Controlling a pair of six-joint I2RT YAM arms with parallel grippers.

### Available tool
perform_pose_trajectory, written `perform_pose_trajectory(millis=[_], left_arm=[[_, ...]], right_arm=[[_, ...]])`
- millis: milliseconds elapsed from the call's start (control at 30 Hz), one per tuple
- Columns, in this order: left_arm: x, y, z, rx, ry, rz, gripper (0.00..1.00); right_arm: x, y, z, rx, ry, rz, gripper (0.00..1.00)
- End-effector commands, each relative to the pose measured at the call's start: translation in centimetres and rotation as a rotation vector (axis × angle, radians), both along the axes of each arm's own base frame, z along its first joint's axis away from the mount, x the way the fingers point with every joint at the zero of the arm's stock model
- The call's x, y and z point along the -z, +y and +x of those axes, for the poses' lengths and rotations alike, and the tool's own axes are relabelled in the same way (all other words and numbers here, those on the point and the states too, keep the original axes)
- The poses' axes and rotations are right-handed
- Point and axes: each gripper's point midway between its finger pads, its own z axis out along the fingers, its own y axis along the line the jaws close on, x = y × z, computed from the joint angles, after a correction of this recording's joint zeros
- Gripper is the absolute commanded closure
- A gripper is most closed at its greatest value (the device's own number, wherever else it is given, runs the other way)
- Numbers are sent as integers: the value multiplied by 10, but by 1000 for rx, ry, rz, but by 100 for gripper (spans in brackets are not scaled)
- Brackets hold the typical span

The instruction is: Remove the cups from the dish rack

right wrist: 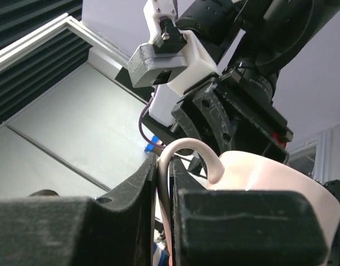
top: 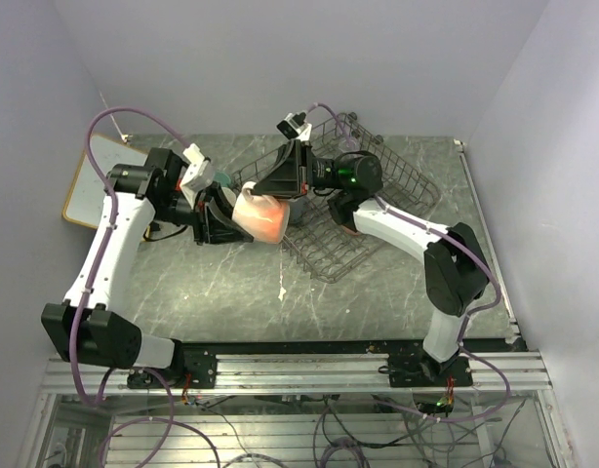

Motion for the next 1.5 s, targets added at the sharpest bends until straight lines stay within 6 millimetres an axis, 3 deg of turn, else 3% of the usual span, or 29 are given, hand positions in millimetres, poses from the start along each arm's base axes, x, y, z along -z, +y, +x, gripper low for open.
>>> perform_pose_trajectory(millis=[0,100,233,400,467,533,633,733,933,1100,1467], left_arm=[[-25,-5,-22,38,-28,-78,77],[-24,-4,-25,38,-31,-77,91],[-21,-5,-22,37,16,-70,93],[-11,-2,-15,16,34,14,93],[-1,3,-10,-11,0,95,93],[11,9,12,-99,-8,195,93],[32,28,66,-465,32,347,93],[49,52,81,-598,-26,499,93],[99,86,84,-624,64,804,93],[140,119,94,-718,10,990,93],[210,121,97,-673,41,1130,93]], right_arm=[[-35,-6,-10,9,-56,133,100],[-34,-6,-9,13,-67,118,100],[-29,-4,-8,18,-77,87,98],[10,-20,24,108,-2,-71,27],[26,-33,37,169,-2,-157,12],[45,-45,50,235,-18,-274,1],[73,-70,73,340,-33,-449,0],[93,-103,99,473,-31,-577,0],[125,-154,135,704,18,-821,0],[143,-181,153,853,25,-988,0],[165,-212,167,1000,24,-1157,0]])
